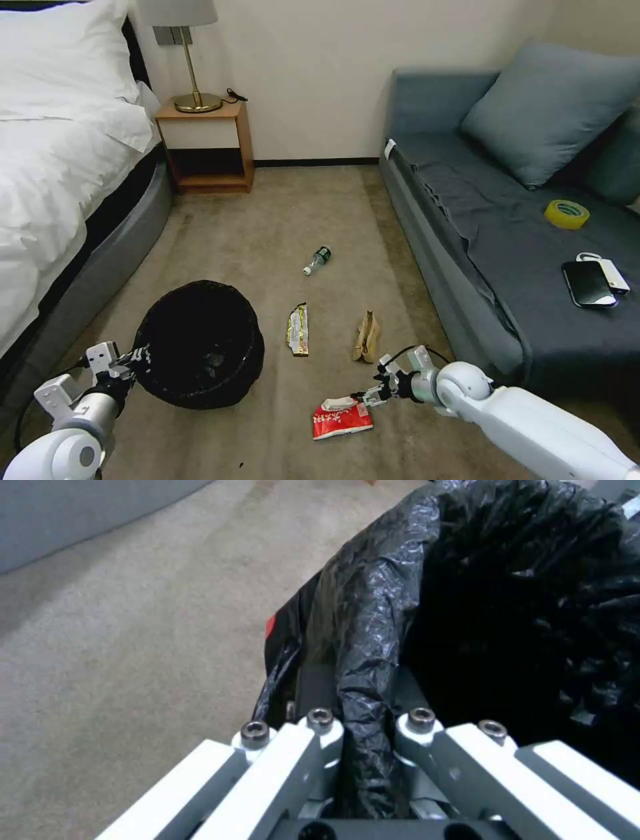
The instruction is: Pick up the trash bin, then pick up the garbage on the floor and place it into the trash bin.
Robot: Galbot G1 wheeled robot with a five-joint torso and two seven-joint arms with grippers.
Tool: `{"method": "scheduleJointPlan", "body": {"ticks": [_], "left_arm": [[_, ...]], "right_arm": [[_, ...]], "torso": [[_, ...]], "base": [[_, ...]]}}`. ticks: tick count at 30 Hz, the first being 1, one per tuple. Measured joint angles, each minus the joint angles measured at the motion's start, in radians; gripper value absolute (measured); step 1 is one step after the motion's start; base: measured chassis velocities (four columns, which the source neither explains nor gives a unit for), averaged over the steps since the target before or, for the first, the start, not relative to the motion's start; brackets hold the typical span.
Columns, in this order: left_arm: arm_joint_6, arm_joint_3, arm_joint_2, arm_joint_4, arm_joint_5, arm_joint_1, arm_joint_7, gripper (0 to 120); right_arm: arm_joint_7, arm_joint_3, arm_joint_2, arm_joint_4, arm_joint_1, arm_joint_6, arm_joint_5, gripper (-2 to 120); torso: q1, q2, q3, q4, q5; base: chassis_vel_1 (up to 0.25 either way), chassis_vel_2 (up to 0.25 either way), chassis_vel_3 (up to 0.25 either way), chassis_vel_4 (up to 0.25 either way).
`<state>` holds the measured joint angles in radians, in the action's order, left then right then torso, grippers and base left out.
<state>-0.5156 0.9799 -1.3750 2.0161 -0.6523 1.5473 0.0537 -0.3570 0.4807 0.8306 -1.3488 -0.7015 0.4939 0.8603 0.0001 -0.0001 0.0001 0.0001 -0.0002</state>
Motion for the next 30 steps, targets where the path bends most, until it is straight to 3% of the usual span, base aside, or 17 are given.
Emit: {"method": "scheduleJointPlan", "body": {"ticks": [7,16,30], "left_arm": [[0.008,0.014,0.001,-0.017,-0.003,0.001,0.008,4],[0.019,0.030,0.021,-0.043,-0.005,0.004,0.020,4],[0.024,0.021,0.022,-0.061,0.000,-0.005,0.023,4]], "right_arm": [[-0.061,0.049,0.026,0.079,0.034,-0.004,-0.012,100],[-0.137,0.040,0.069,0.216,0.017,-0.069,-0.071,100],[-0.164,0.029,0.098,0.232,-0.012,-0.092,-0.086,100]], "torso": [[0.000,0.000,0.000,0.0000,0.0001],[0.000,0.000,0.000,-0.0001,0.0003],[0.000,0.000,0.000,-0.0002,0.0002]], "base": [[0.000,0.000,0.000,0.000],[0.000,0.000,0.000,0.000],[0.000,0.000,0.000,0.000]]}}
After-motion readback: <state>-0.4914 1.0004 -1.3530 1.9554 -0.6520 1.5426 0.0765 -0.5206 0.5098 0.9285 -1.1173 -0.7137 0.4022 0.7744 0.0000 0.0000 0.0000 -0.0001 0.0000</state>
